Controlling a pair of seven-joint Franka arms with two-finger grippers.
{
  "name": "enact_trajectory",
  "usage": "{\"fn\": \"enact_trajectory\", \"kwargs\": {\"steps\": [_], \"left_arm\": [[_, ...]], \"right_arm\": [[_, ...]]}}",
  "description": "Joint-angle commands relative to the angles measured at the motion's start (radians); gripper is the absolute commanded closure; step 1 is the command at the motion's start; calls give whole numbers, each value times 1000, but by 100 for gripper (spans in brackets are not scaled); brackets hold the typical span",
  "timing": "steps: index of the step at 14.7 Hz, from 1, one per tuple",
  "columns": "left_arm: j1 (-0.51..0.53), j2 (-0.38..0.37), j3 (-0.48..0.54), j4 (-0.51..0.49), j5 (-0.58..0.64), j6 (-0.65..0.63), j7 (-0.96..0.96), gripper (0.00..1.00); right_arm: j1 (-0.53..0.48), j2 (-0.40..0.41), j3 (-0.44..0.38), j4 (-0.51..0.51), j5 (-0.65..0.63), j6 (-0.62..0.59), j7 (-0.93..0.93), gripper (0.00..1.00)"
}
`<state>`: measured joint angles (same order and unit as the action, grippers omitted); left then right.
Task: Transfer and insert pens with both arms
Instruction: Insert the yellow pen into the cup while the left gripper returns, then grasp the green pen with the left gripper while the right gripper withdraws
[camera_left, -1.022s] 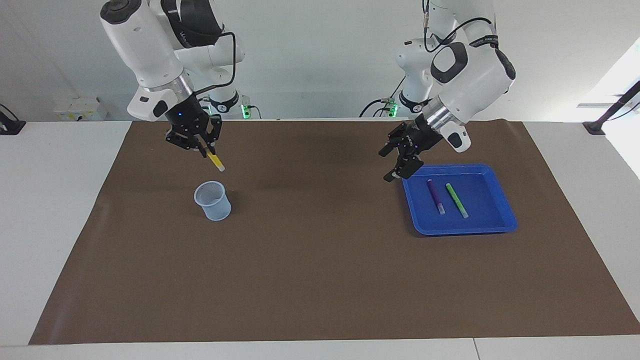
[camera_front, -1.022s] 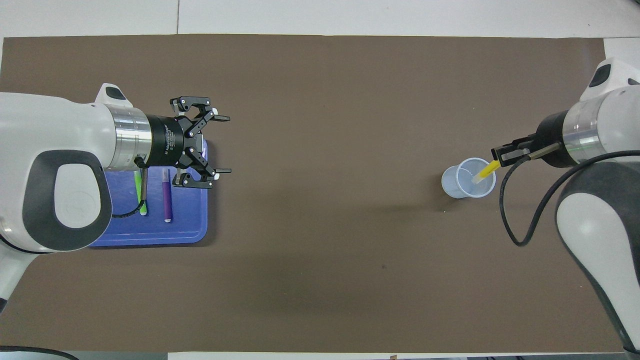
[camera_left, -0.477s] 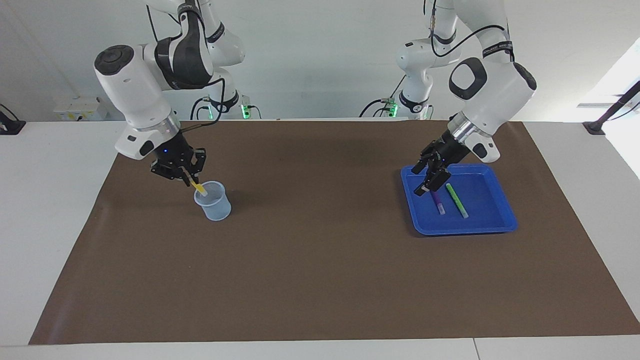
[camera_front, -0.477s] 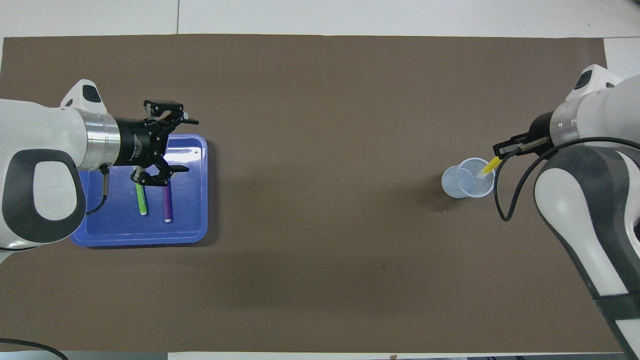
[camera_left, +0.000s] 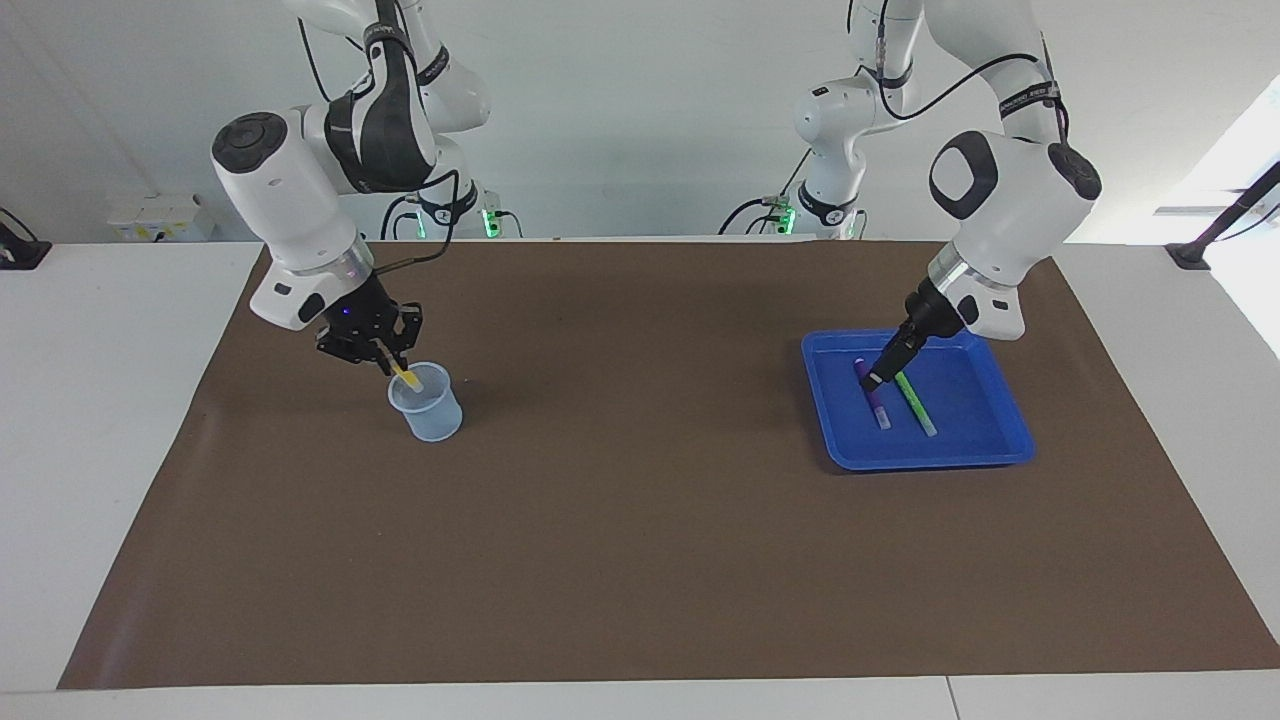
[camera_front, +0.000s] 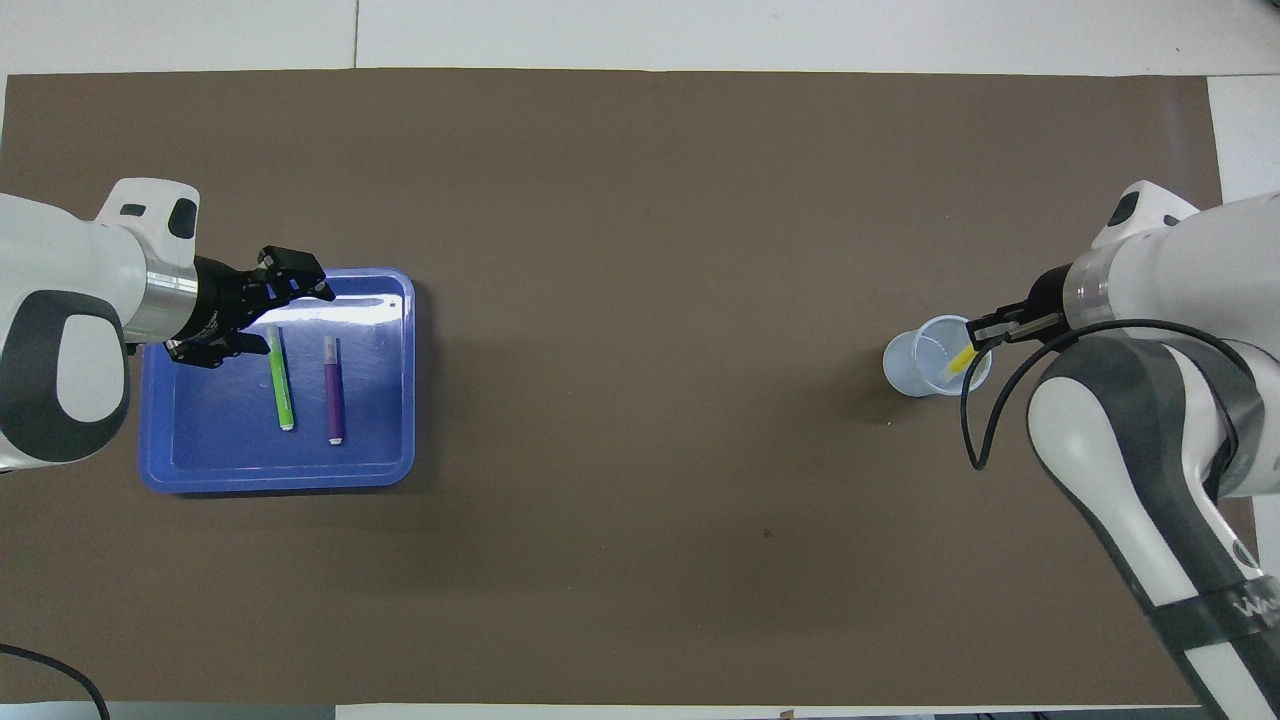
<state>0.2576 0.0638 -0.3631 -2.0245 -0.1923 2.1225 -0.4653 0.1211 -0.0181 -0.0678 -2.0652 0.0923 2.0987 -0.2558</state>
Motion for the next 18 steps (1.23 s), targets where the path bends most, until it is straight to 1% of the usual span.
{"fn": "enact_trajectory", "kwargs": {"steps": [1, 2, 3, 4, 5, 6, 8, 9, 11, 15, 17, 18], "left_arm": [[52, 60, -5, 0, 109, 2, 288, 0], [60, 67, -5, -5, 125, 4, 344, 0], [66, 77, -5, -22, 151, 17, 361, 0], [65, 85, -5, -31, 190, 40, 364, 0], [62, 90, -5, -45, 226, 59, 364, 0], [65, 97, -5, -60, 247, 91, 366, 2], [86, 112, -5, -72, 255, 135, 387, 8], [91, 119, -5, -77, 258, 136, 413, 10], [89, 113, -5, -115, 264, 137, 445, 13], [86, 105, -5, -158, 264, 137, 439, 19], [86, 106, -7, -161, 264, 140, 433, 23], [86, 106, -7, -163, 264, 140, 432, 27]], "right_arm": [[-14, -45, 5, -55, -9, 21, -42, 37], [-14, -45, 5, -53, -9, 18, -51, 34], [-12, -45, 5, -53, -9, 18, -46, 26], [-11, -45, 5, -52, -8, 23, -34, 0], [-14, -37, 6, -35, -3, 24, -46, 0], [-8, -30, 6, 14, 4, 5, -48, 0], [0, -25, 14, 92, 33, -90, -46, 0], [2, -22, 16, 126, 100, -138, -42, 0], [0, -28, 14, 132, 248, -186, -36, 0], [-5, -40, 14, 131, 501, -244, 7, 0], [0, -43, 16, 132, 608, -259, 135, 0], [3, -48, 16, 128, 636, -267, 197, 0]]}}
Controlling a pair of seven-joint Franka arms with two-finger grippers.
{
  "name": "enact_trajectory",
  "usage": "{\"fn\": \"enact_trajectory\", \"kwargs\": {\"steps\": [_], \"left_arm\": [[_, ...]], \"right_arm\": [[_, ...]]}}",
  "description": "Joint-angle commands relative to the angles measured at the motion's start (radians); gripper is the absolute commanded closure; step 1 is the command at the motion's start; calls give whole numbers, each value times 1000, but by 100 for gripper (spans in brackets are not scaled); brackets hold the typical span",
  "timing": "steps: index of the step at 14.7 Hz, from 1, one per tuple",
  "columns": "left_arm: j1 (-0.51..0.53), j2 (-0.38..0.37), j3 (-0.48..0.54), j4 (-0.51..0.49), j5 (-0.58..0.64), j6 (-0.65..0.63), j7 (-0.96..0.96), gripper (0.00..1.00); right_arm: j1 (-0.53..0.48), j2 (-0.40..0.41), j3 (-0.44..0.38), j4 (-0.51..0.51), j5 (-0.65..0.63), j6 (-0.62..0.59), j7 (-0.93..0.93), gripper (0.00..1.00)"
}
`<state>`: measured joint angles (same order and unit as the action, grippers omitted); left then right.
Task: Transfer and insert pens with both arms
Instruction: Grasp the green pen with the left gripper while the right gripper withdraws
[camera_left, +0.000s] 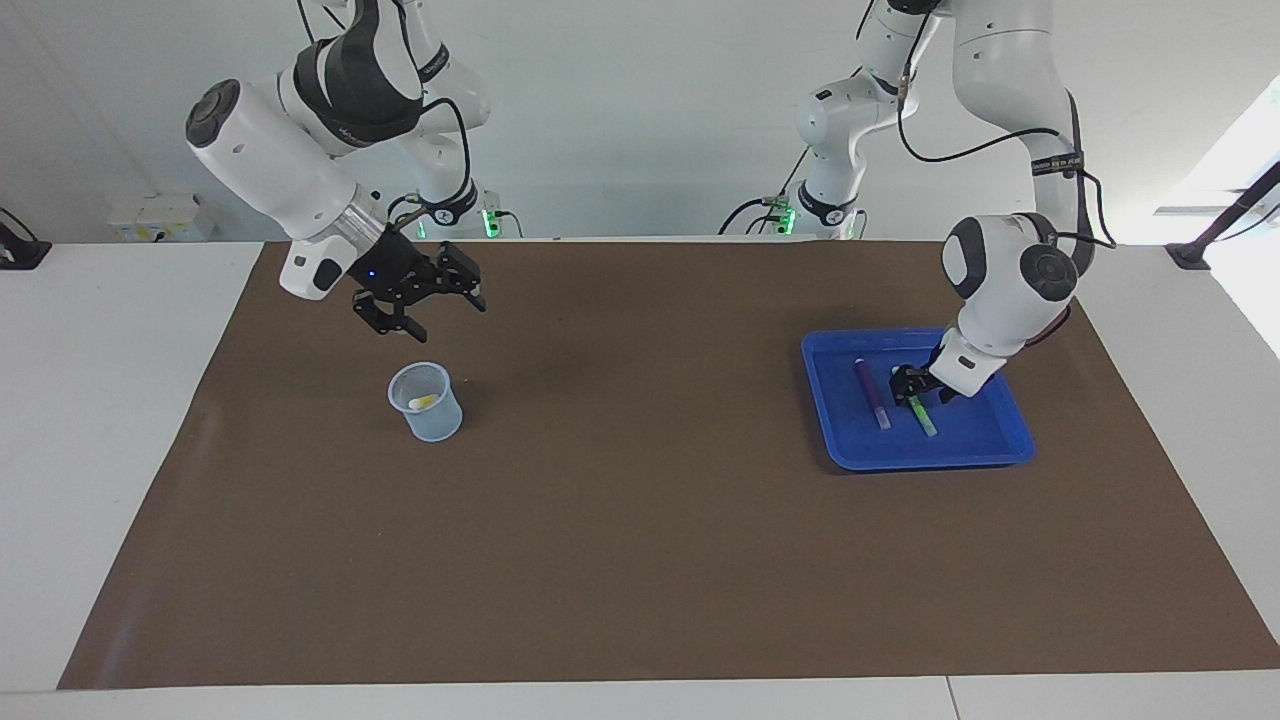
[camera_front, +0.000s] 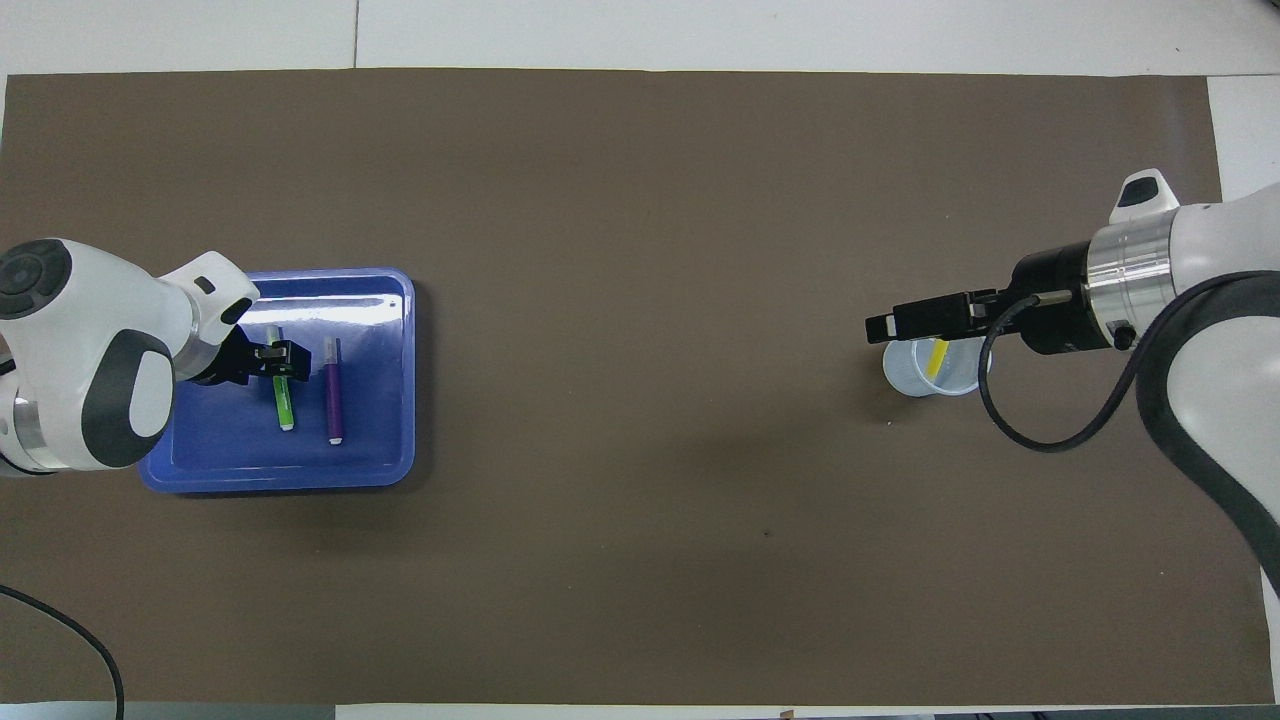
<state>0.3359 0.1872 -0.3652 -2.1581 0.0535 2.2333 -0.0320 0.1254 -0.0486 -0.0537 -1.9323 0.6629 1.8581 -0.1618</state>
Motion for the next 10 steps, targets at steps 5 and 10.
{"fn": "enact_trajectory", "kwargs": {"steps": [5, 10], "left_arm": [[9, -11, -4, -42, 19, 58, -19, 42], [11, -9, -4, -49, 19, 69, -20, 66]], "right_arm": [[69, -100, 11, -5, 35, -57, 249, 0], [69, -129, 12, -2, -126, -57, 112, 0]]}}
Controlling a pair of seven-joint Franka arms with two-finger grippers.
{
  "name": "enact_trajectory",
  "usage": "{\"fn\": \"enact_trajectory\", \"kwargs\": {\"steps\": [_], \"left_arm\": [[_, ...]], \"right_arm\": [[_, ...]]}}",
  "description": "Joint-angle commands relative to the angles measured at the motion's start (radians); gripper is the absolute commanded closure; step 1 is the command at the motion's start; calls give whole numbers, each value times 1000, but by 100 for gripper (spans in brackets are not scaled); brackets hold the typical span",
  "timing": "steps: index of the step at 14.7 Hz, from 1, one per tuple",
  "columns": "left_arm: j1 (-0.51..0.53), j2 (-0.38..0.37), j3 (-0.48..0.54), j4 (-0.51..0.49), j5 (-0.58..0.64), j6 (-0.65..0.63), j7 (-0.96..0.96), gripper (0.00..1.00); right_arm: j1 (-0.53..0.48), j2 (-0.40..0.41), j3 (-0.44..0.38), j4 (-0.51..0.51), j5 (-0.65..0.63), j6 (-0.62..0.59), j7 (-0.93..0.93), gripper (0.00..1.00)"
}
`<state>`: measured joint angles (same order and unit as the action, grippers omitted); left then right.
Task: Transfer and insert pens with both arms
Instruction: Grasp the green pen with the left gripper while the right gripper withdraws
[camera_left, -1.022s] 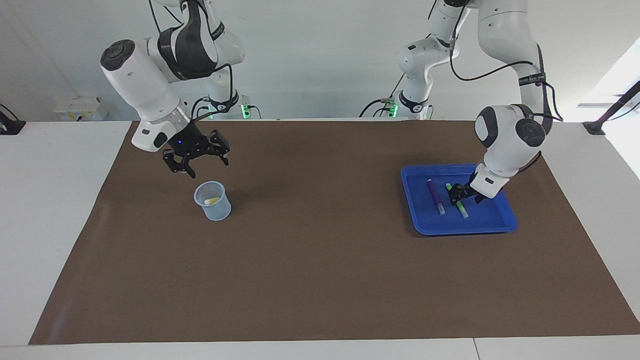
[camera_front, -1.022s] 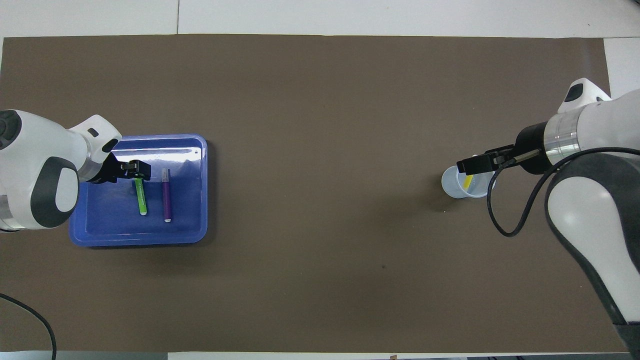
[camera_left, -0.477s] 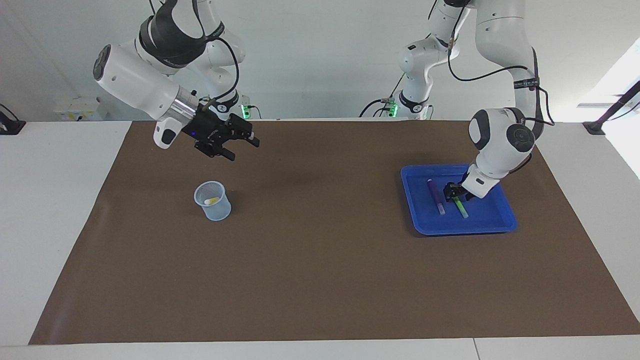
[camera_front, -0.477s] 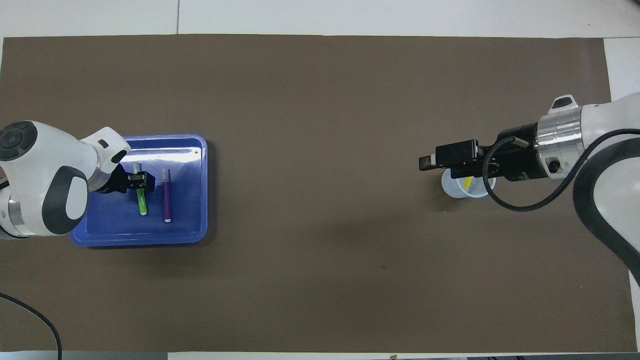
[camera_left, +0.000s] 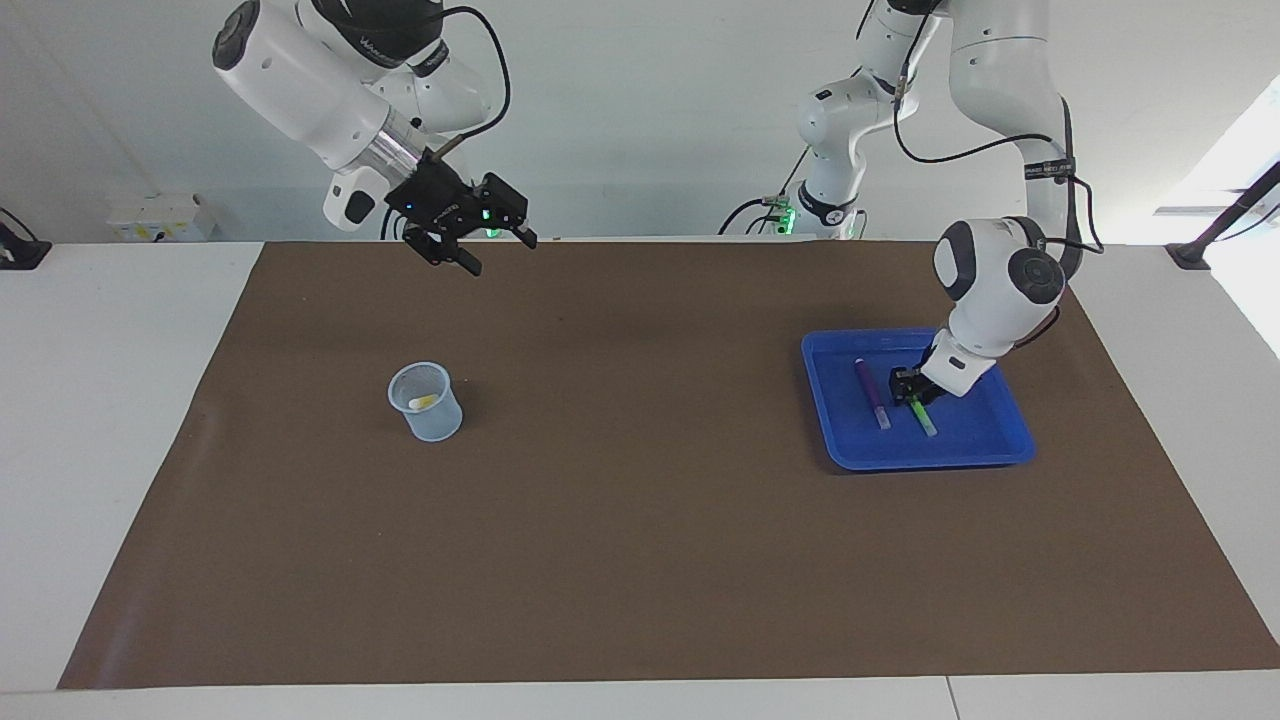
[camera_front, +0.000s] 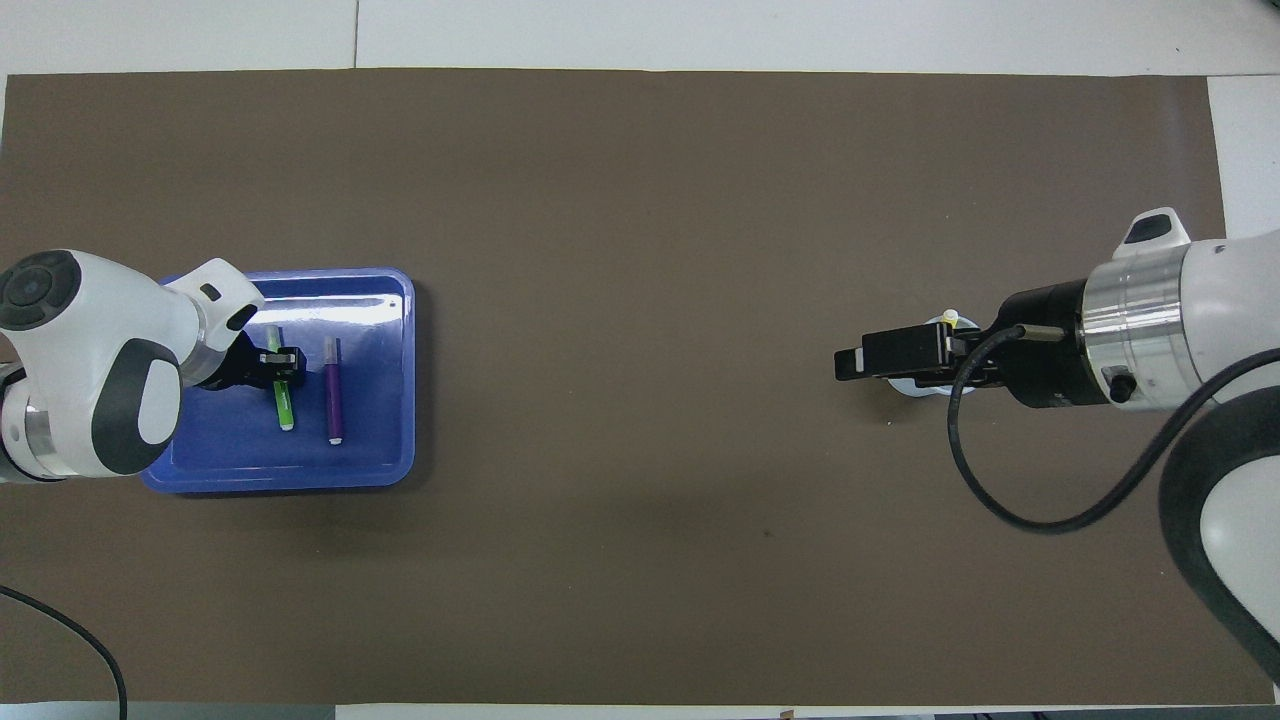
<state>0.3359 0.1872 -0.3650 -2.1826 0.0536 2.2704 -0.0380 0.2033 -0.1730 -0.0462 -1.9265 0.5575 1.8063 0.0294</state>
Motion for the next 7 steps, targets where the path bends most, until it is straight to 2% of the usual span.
{"fn": "enact_trajectory", "kwargs": {"steps": [1, 2, 3, 7], "left_arm": [[11, -9, -5, -25, 19, 34, -23, 78], [11, -8, -3, -25, 19, 34, -26, 92], [11, -8, -3, -25, 19, 32, -26, 100], [12, -6, -5, -14, 19, 27, -25, 100]], "right_arm": [[1, -6, 11, -9, -18, -8, -71, 0], [10, -6, 14, -8, -4, 2, -60, 0], [11, -6, 15, -5, 11, 2, -54, 0], [34, -8, 48, -8, 122, 8, 154, 0]]}}
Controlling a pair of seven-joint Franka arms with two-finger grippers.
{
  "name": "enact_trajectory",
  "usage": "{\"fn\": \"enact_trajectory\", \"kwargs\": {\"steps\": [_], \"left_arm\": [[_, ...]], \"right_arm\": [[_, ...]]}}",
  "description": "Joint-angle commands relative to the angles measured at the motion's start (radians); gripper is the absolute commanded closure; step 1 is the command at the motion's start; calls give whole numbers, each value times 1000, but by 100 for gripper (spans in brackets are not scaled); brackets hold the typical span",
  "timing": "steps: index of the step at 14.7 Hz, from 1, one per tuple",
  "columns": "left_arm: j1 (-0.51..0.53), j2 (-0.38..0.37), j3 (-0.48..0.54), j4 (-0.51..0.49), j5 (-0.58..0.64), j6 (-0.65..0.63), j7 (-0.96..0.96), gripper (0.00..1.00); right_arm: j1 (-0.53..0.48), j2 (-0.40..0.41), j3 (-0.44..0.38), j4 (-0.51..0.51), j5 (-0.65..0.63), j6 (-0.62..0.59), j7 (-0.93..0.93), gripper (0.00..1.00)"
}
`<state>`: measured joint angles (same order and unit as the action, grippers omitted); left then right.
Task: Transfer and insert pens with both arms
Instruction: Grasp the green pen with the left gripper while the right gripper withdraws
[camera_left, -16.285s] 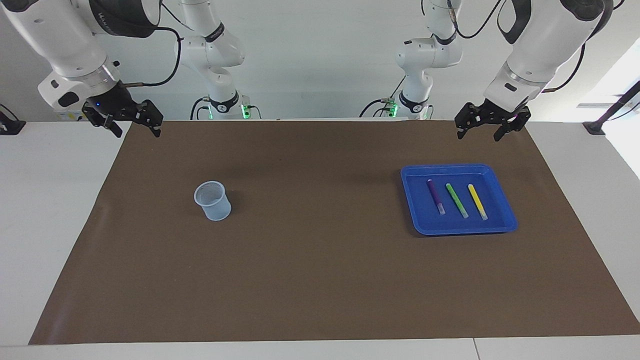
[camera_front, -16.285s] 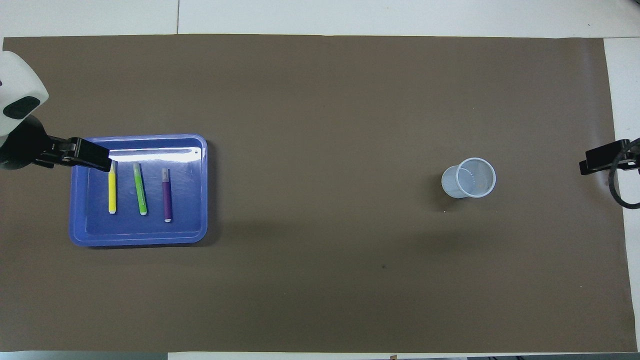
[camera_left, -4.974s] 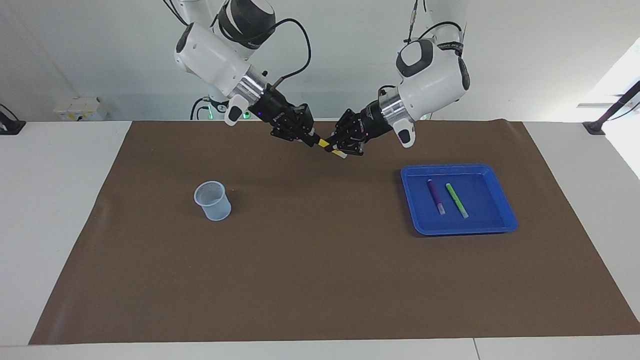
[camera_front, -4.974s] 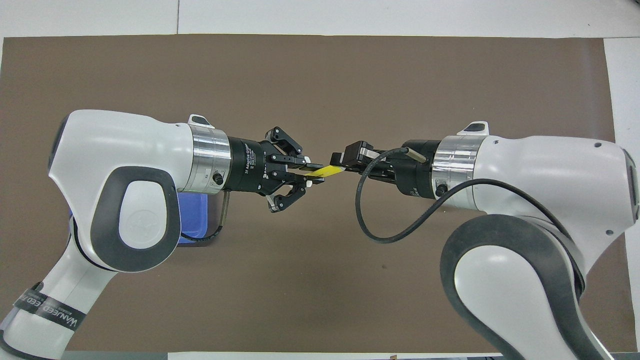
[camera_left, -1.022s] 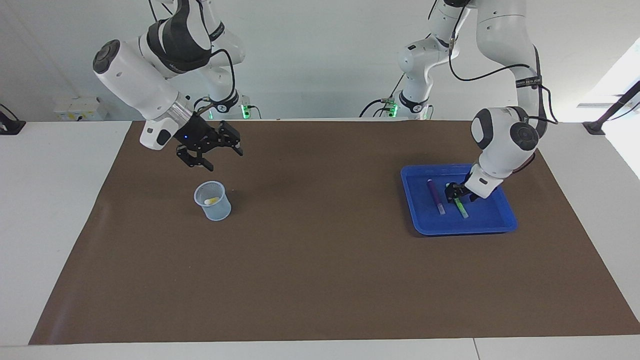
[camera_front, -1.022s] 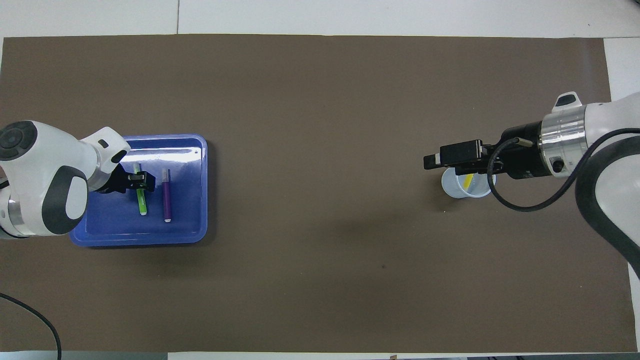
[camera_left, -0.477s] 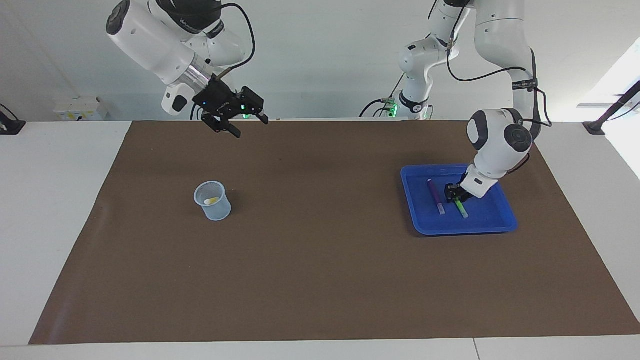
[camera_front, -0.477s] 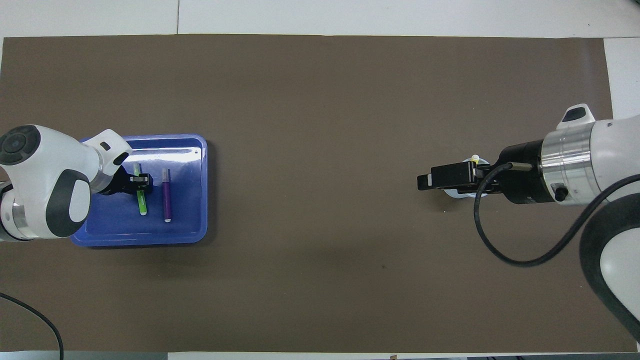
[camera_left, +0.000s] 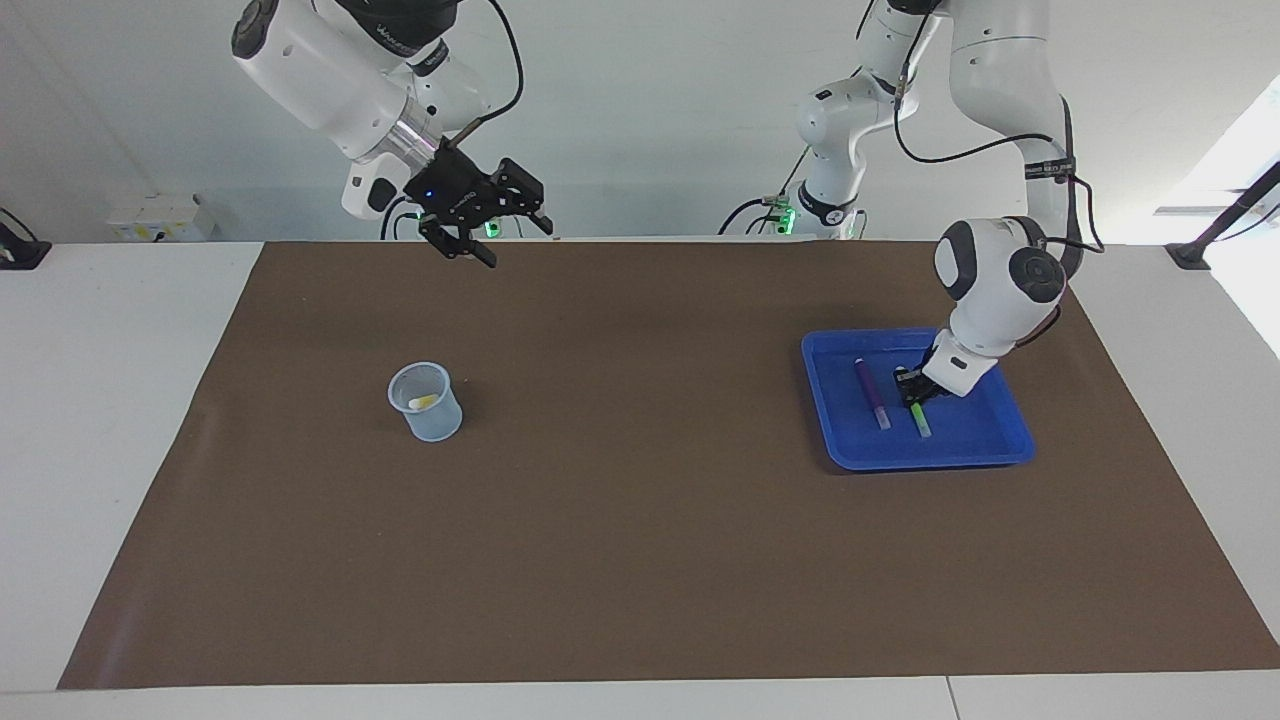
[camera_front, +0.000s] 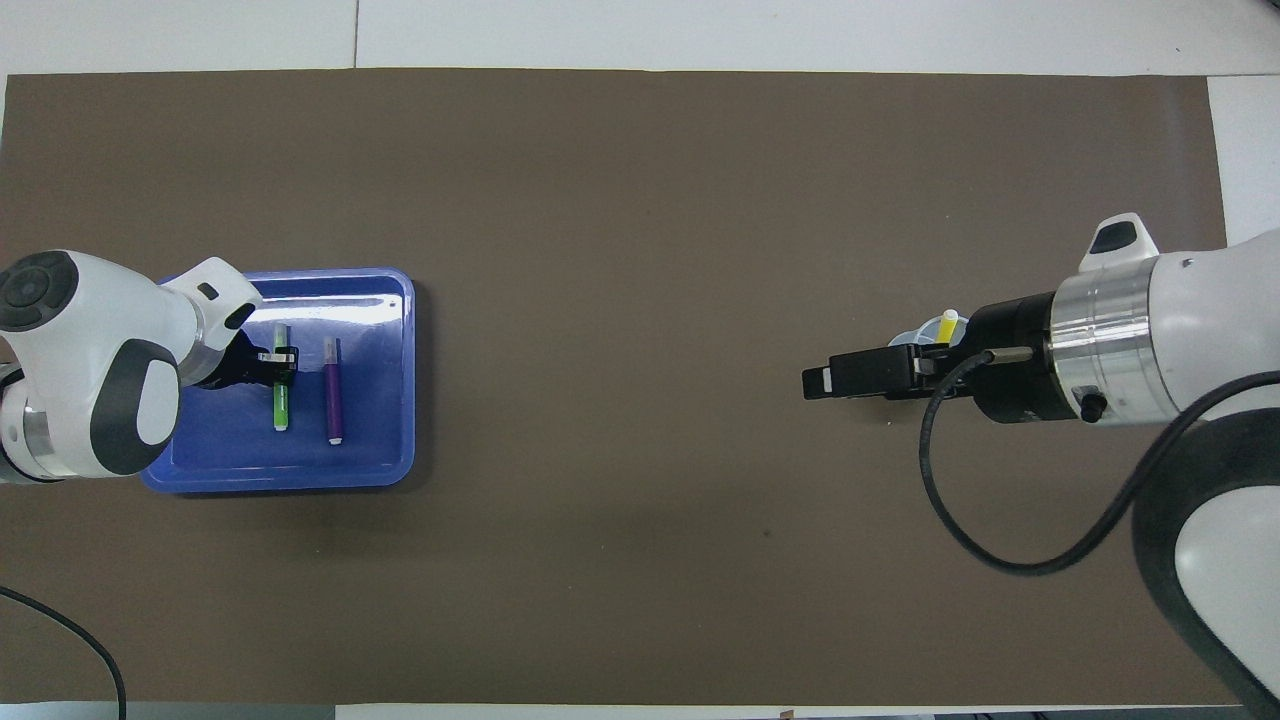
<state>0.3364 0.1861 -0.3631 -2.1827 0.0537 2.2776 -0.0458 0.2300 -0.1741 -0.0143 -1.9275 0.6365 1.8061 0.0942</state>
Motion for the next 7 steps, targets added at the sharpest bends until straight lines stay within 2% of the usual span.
{"fn": "enact_trajectory", "kwargs": {"steps": [1, 3, 7], "left_arm": [[13, -2, -5, -8, 17, 14, -17, 100], [12, 3, -7, 29, 14, -24, -19, 100], [-5, 32, -10, 205, -63, -240, -84, 100]], "right_arm": [[17, -10, 16, -11, 61, 16, 107, 0], [35, -28, 19, -45, 104, 71, 124, 0], [103, -56, 19, -125, 178, 209, 165, 0]]}}
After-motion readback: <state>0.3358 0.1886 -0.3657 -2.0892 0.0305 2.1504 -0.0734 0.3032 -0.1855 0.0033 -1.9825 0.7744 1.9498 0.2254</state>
